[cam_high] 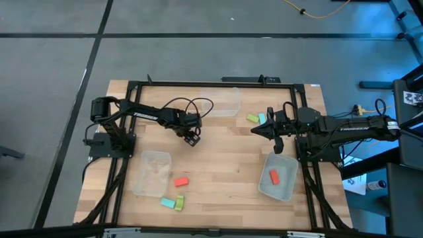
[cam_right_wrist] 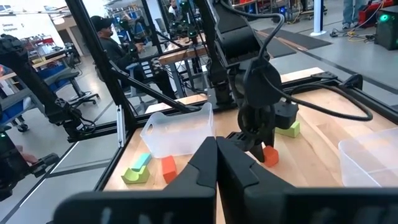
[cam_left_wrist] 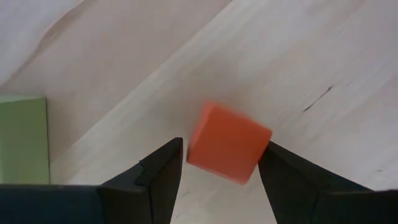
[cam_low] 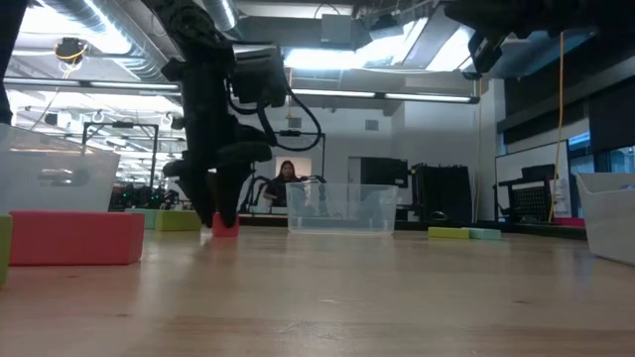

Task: Sort & place blocks by color
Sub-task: Put the top orange block into the gray bin

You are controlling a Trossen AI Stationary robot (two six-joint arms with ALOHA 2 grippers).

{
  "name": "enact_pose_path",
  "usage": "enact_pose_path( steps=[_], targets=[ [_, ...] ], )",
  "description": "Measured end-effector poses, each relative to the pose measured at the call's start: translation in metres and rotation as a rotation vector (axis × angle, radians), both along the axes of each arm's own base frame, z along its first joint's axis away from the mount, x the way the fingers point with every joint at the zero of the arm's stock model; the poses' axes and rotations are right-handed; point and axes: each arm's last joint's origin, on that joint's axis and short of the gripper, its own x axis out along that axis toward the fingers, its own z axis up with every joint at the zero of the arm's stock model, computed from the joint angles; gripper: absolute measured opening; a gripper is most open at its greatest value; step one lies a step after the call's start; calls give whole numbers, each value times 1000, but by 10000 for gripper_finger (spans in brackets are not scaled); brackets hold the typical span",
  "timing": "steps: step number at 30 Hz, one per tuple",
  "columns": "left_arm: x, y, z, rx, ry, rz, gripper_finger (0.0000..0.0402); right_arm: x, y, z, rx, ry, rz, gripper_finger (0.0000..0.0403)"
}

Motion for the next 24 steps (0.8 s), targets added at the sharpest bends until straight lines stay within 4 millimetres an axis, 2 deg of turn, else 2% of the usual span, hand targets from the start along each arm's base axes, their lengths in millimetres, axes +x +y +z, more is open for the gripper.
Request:
enact_pose_path(
  steps=[6,14,24],
  targets=[
    [0,0,0,3,-2,-9,195,0,0,0,0,0,0,0],
    [2,1,1,22,-15,-66,148,0,0,0,0,0,0,0],
    [1,0,6,47,-19,-143,144,0,0,0,0,0,0,0]
  ],
)
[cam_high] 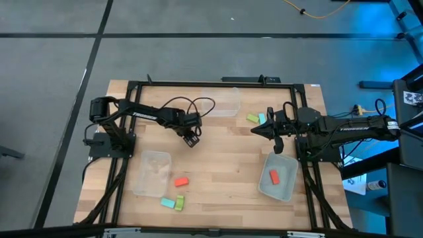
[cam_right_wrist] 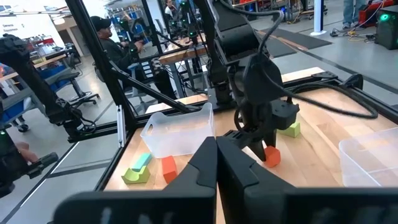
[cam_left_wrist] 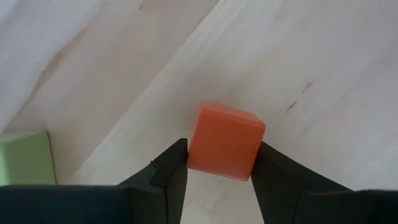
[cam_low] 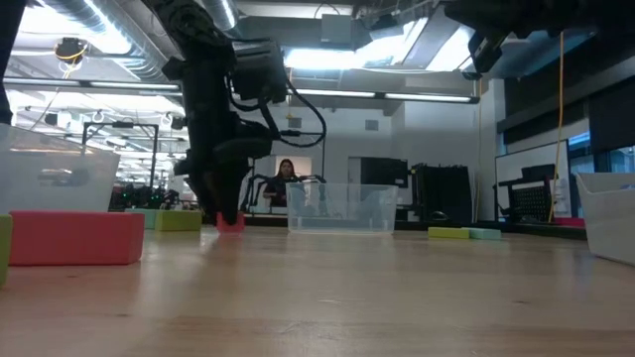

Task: Sort & place blocks by color
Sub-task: Put the top orange block into the gray bin

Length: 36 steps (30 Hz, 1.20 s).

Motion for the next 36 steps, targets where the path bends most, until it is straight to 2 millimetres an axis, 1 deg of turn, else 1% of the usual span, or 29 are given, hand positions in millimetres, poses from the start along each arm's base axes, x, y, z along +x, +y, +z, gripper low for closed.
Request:
enact_pose_path(
  steps=[2,4,8,12,16,19,22,26,28,33,36],
  targets=[
    [-2,0,6,1,-17,-14,144,0,0,0,-1,0,0,0],
    [-5,0,18,4,-54,-37,143,0,0,0,-1,0,0,0],
    [-13,-1,50,46,-178,-64,143,0,0,0,-1,0,0,0],
    [-24,-9,94,142,-399,-82,143,0,0,0,-1,0,0,0],
    [-34,-23,137,253,-660,-88,142,0,0,0,-1,-2,0,0],
    [-40,-34,162,309,-827,-132,142,0,0,2,-1,-16,0,0],
    [-43,-43,177,342,-941,-174,142,0,0,2,-1,-26,0,0],
    [-43,-53,186,352,-1021,-215,142,0,0,3,3,-28,9,0],
    [-42,-57,182,348,-1068,-224,142,0,0,3,3,-28,12,0],
    [-44,-64,146,271,-1233,-190,142,0,1,3,9,-28,31,0],
    [-49,-65,129,215,-1308,-159,142,0,1,3,8,-29,31,0]
  ],
)
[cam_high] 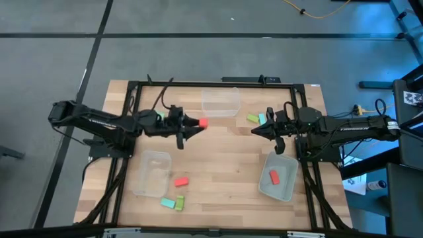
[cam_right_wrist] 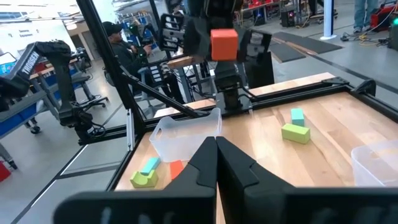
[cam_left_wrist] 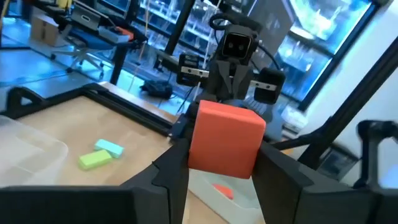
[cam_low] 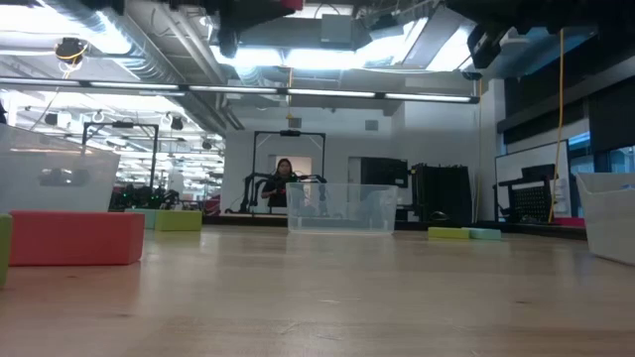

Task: Sort & place blocks by color
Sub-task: Put the top orange block into the gray bin

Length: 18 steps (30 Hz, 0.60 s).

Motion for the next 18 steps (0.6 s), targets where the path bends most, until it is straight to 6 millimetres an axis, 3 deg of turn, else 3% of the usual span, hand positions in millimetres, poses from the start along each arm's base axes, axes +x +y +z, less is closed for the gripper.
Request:
enact_pose_path(
  steps=[4,11,18],
  targets=[
    [-2,-2,-8,-17,-4,-15,142,0,0,1,0,-8,0,0],
    [1,-4,-5,10,8,-55,142,3,0,7,96,-75,-5,0],
    [21,1,0,20,169,-101,142,31,5,16,176,-10,-21,18]
  ],
)
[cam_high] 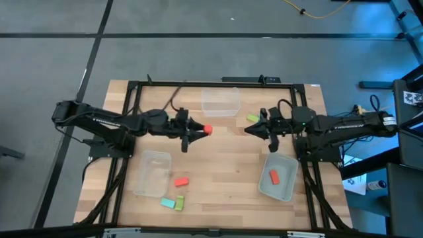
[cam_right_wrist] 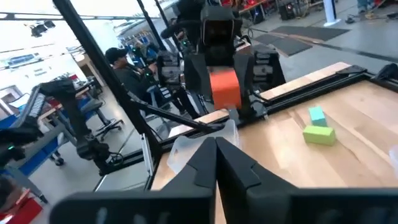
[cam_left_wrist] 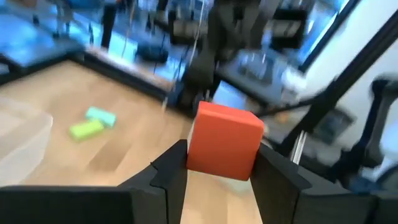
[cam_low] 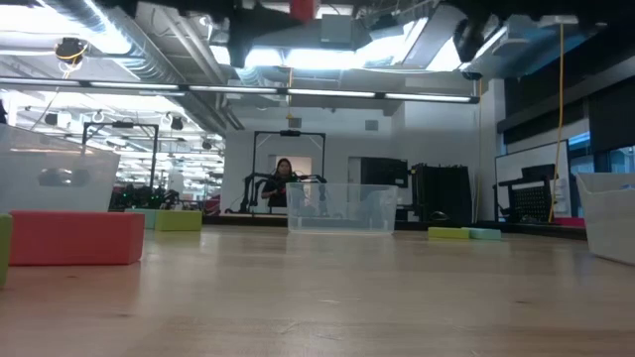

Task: Sort & place blocks by color
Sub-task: Put the top orange block into the gray bin

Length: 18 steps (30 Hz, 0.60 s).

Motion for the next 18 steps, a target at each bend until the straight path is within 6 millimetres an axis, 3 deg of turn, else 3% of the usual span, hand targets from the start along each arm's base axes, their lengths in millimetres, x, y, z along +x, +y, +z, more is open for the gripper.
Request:
enact_pose_path(
  steps=[6,12,18],
  targets=[
    [25,0,1,19,196,-43,142,31,2,16,-50,146,9,117],
    [49,-1,0,38,281,-68,142,54,8,16,-211,299,60,236],
    [71,-4,-3,91,322,-89,142,71,13,4,-341,343,99,291]
  ],
)
